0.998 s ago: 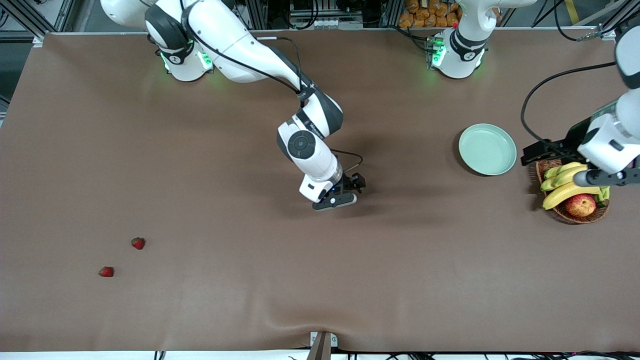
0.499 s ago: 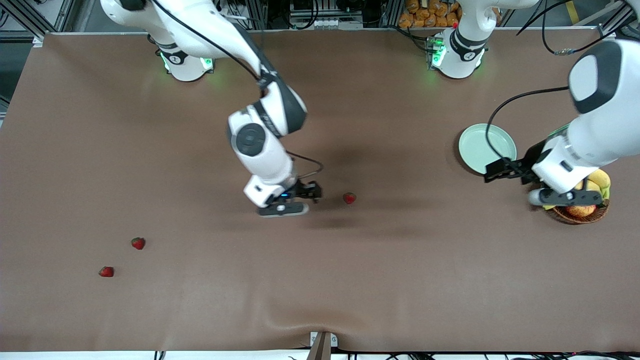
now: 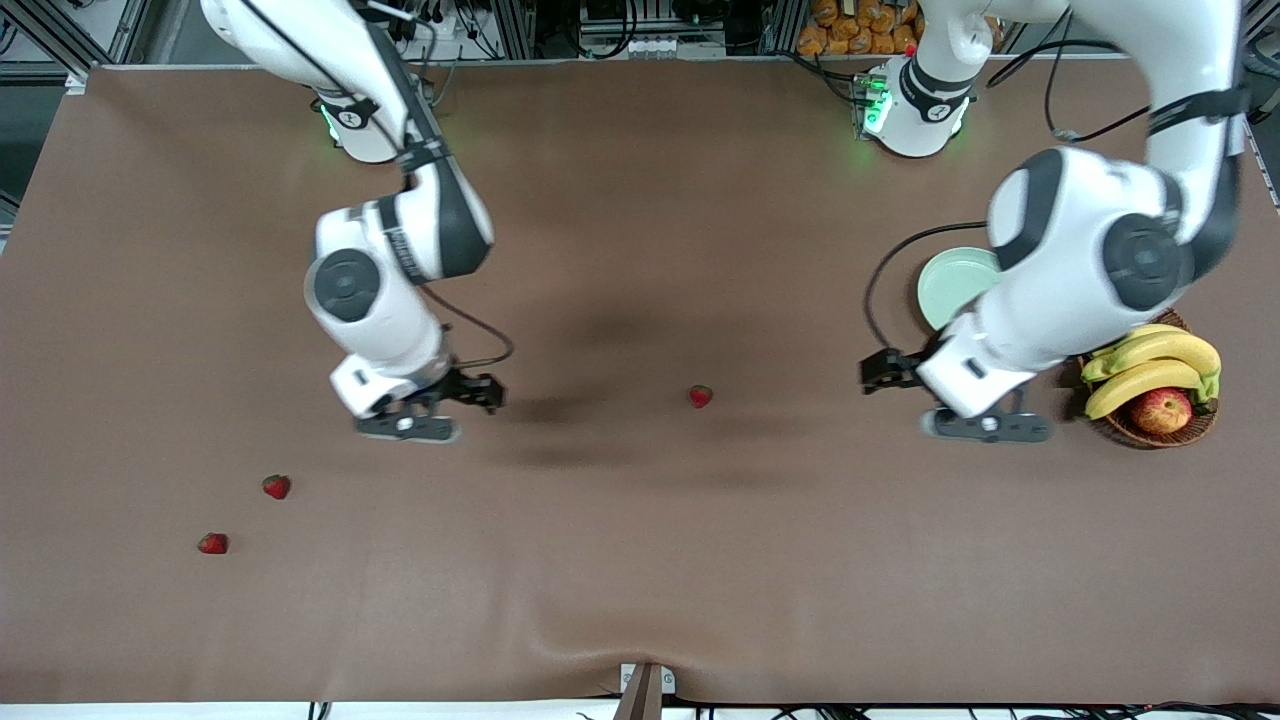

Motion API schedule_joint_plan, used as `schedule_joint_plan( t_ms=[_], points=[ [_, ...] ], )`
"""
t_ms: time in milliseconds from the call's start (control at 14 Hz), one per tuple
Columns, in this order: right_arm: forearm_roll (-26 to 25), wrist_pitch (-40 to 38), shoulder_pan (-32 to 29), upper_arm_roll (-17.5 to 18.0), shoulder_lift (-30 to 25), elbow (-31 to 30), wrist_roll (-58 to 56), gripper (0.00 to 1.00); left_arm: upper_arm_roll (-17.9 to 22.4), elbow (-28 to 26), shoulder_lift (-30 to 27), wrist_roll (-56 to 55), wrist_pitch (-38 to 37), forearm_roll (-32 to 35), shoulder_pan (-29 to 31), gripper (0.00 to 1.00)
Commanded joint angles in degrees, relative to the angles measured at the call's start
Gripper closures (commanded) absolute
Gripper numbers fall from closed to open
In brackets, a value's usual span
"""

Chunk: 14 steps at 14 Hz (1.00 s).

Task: Collect all strawberries into plate
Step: 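Reach the left gripper to the strawberry while the right gripper reaches another strawberry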

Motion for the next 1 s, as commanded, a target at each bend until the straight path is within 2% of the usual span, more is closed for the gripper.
schedule_joint_plan(
  t_ms=[0,214,499,713,927],
  points=[
    [-0.71,-0.12,-3.95,-0.75,-1.20,-2.39,-5.69,0.00,0.40,2.05,3.36,-0.42,1.92,-0.29,-2.73,0.00],
    [-0.01,0.57,-12.82,-0.58,2.65,-1.17,-18.66,0.00,0.31,3.62,7.13,-1.29,3.06,-0.12,-6.16,0.00],
    [0.26,1.02,-20.65,-0.23,7.93,3.40,-30.73,0.00,0.14,3.72,11.70,-1.64,7.44,-0.65,-8.26,0.00],
    [1.57,1.37,-26.19,3.19,13.30,9.64,-36.29,0.00,0.22,3.98,14.25,-7.16,9.04,-0.56,-10.82,0.00],
    [1.49,2.77,-34.18,9.59,15.50,12.10,-37.51,0.00,0.22,4.42,16.36,-7.89,11.84,-0.56,-12.40,0.00]
  ],
)
